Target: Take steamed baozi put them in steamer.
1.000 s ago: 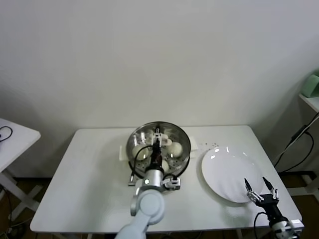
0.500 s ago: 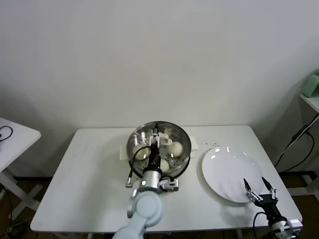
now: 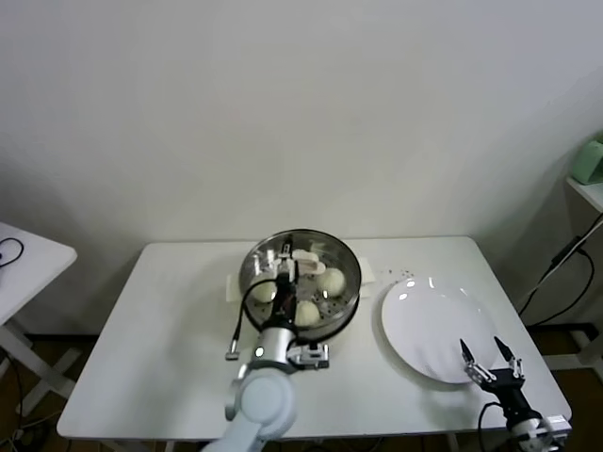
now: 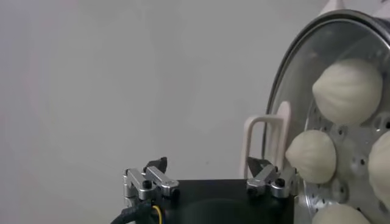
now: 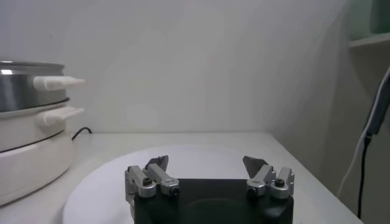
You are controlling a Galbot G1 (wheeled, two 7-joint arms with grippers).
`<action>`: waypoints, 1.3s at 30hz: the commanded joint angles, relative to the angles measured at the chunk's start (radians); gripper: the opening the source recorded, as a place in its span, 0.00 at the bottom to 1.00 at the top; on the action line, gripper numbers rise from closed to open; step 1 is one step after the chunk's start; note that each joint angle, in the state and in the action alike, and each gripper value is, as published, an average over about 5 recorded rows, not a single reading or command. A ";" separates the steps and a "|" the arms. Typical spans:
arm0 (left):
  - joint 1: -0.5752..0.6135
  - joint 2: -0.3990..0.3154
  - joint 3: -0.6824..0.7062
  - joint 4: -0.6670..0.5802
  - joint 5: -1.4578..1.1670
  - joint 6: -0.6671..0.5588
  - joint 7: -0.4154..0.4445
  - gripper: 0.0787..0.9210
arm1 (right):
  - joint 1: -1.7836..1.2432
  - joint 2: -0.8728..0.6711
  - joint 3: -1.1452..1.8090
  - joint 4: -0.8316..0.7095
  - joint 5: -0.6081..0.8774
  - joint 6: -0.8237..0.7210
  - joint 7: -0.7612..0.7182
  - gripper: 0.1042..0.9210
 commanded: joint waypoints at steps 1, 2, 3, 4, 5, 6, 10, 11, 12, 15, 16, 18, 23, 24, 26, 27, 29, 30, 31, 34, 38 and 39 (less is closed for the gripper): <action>0.064 0.083 -0.013 -0.129 -0.093 -0.007 -0.005 0.88 | 0.002 0.001 0.000 -0.002 -0.001 -0.004 -0.004 0.88; 0.078 0.095 -0.017 -0.139 -0.105 -0.010 -0.006 0.88 | 0.003 0.001 -0.001 -0.002 -0.001 -0.005 -0.004 0.88; 0.093 0.106 -0.023 -0.148 -0.116 -0.013 -0.008 0.88 | 0.004 0.001 -0.001 -0.003 -0.001 -0.005 -0.005 0.88; 0.107 0.116 -0.029 -0.156 -0.128 -0.017 -0.011 0.88 | 0.005 0.001 -0.002 -0.004 -0.001 -0.006 -0.005 0.88; 0.122 0.124 -0.037 -0.165 -0.141 -0.020 -0.015 0.88 | 0.006 0.002 -0.003 -0.004 -0.001 -0.006 -0.005 0.88; 0.134 0.131 -0.048 -0.173 -0.158 -0.023 -0.022 0.88 | 0.007 0.003 -0.004 -0.004 -0.001 -0.007 -0.006 0.88; 0.171 0.155 -0.121 -0.203 -0.348 -0.028 -0.070 0.88 | 0.007 0.008 -0.006 -0.002 0.000 -0.007 -0.007 0.88; 0.177 0.160 -0.145 -0.208 -0.453 -0.032 -0.083 0.88 | 0.007 0.008 -0.006 -0.003 0.000 -0.006 -0.007 0.88; 0.184 0.164 -0.175 -0.212 -0.593 -0.040 -0.096 0.88 | 0.006 0.007 -0.007 -0.003 0.000 -0.005 -0.008 0.88; 0.209 0.171 -0.276 -0.221 -1.001 -0.087 -0.127 0.88 | 0.002 0.004 -0.009 -0.002 -0.001 -0.005 -0.008 0.88; 0.219 0.170 -0.314 -0.225 -1.117 -0.108 -0.132 0.88 | 0.001 0.002 -0.009 0.002 -0.001 -0.007 -0.008 0.88; 0.236 0.163 -0.385 -0.230 -1.287 -0.150 -0.126 0.88 | -0.002 -0.001 -0.008 0.009 -0.001 -0.014 -0.006 0.88; 0.275 0.125 -0.582 -0.189 -1.609 -0.287 -0.067 0.88 | -0.009 -0.005 -0.005 0.040 -0.015 -0.060 0.007 0.88; 0.283 0.120 -0.624 -0.171 -1.666 -0.311 -0.055 0.88 | -0.011 -0.006 -0.004 0.048 -0.019 -0.069 0.013 0.88; 0.300 0.116 -0.703 -0.125 -1.769 -0.365 -0.028 0.88 | -0.014 -0.007 -0.003 0.061 -0.024 -0.078 0.027 0.88; 0.309 0.118 -0.737 -0.096 -1.809 -0.398 -0.014 0.88 | -0.015 -0.008 -0.003 0.064 -0.028 -0.080 0.034 0.88; 0.326 0.129 -0.783 -0.021 -1.875 -0.467 0.017 0.88 | -0.013 -0.008 -0.003 0.066 -0.036 -0.079 0.046 0.88; 0.334 0.136 -0.797 0.017 -1.904 -0.498 0.029 0.88 | -0.011 -0.009 -0.004 0.064 -0.038 -0.076 0.050 0.88; 0.341 0.143 -0.807 0.057 -1.933 -0.529 0.042 0.88 | -0.008 -0.009 -0.004 0.061 -0.040 -0.072 0.053 0.88; 0.350 0.152 -0.821 0.170 -1.978 -0.610 0.058 0.88 | -0.001 -0.010 -0.006 0.053 -0.039 -0.062 0.057 0.88; 0.351 0.137 -0.822 0.260 -1.973 -0.696 0.050 0.88 | 0.003 -0.009 -0.005 0.054 -0.040 -0.064 0.064 0.88; 0.353 0.131 -0.819 0.269 -1.971 -0.708 0.047 0.88 | 0.003 -0.008 -0.004 0.054 -0.040 -0.065 0.067 0.88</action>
